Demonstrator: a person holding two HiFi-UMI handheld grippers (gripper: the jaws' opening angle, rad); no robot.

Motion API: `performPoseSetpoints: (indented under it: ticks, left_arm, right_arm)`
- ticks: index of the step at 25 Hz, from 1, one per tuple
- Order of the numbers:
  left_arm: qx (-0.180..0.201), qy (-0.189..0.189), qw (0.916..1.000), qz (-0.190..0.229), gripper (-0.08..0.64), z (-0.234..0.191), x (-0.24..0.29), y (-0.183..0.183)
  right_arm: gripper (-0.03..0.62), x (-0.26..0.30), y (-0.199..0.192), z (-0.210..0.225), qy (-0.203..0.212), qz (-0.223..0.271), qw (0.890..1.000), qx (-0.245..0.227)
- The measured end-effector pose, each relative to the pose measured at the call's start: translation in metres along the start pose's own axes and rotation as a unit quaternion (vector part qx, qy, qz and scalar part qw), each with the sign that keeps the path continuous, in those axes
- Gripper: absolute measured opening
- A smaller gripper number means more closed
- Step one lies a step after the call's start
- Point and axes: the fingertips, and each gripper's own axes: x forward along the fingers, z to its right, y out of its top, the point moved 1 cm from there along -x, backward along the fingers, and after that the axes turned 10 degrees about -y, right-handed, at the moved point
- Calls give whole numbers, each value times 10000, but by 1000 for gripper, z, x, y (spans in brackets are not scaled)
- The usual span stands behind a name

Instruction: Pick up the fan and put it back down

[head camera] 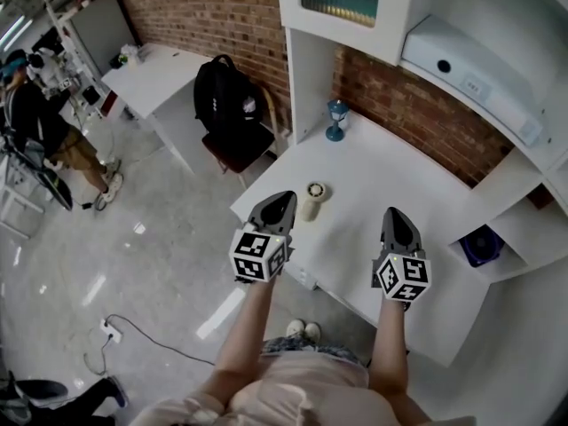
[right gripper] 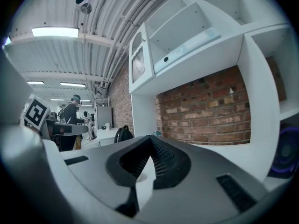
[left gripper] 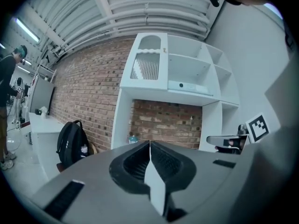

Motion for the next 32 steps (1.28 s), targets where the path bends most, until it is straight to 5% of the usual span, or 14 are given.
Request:
performPoseSetpoints:
  ticks: [11,32]
  left_arm:
    - [206,10,9995,225,28,7,-34,23]
    - [-39,133,9998,152,28,0,-39,14]
  right_arm:
    - [14,-55,29,23,-296,505,9982,-114]
    - [14,-62,19,31,-275,317,9990,-179]
